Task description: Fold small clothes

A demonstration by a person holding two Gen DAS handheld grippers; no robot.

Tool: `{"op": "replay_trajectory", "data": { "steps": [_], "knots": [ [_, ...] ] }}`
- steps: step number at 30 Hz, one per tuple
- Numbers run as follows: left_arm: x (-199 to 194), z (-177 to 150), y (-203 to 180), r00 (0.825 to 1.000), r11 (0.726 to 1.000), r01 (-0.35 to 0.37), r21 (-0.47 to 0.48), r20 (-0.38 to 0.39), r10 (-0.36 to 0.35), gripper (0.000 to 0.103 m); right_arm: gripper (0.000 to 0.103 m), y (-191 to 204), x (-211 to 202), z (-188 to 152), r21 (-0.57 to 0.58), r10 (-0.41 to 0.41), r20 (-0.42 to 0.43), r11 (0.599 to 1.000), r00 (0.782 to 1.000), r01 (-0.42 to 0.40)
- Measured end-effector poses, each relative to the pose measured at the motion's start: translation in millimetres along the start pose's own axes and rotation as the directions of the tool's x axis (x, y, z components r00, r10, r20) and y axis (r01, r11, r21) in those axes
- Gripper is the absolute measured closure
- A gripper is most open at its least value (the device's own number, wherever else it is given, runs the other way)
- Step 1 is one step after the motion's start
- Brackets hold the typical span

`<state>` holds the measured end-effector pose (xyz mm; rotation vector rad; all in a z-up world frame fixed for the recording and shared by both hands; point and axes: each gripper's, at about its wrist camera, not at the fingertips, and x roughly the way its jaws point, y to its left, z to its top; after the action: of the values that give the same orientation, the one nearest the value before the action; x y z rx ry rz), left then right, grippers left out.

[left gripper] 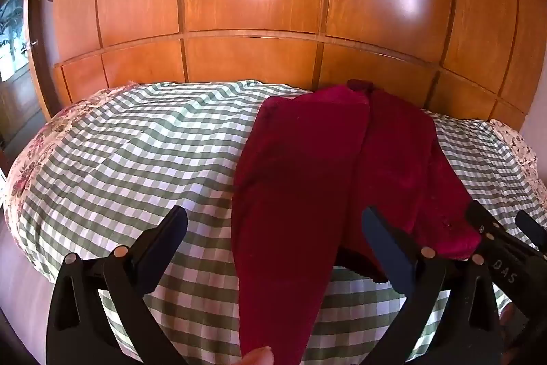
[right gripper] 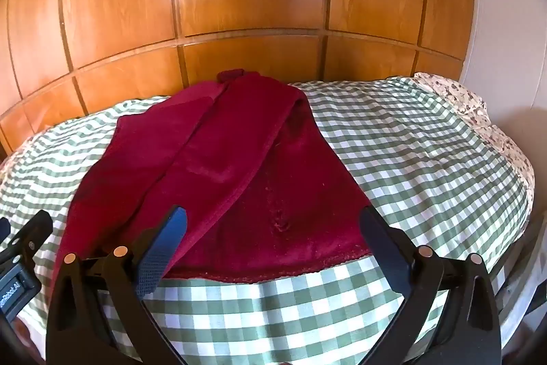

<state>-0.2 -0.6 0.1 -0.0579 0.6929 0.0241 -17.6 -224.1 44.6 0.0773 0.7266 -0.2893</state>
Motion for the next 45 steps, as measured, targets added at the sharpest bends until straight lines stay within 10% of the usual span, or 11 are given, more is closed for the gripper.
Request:
{"op": "replay_trajectory", "data": {
  "steps": [45],
  "knots": [
    [-1,-1,2,0.999,0.998,-0.04,0.051,0.027,0.039,0.002,0.003,-2,6,-3,-0.005,0.011,-0.015,1.0,1.0,-0.011]
  ]
}}
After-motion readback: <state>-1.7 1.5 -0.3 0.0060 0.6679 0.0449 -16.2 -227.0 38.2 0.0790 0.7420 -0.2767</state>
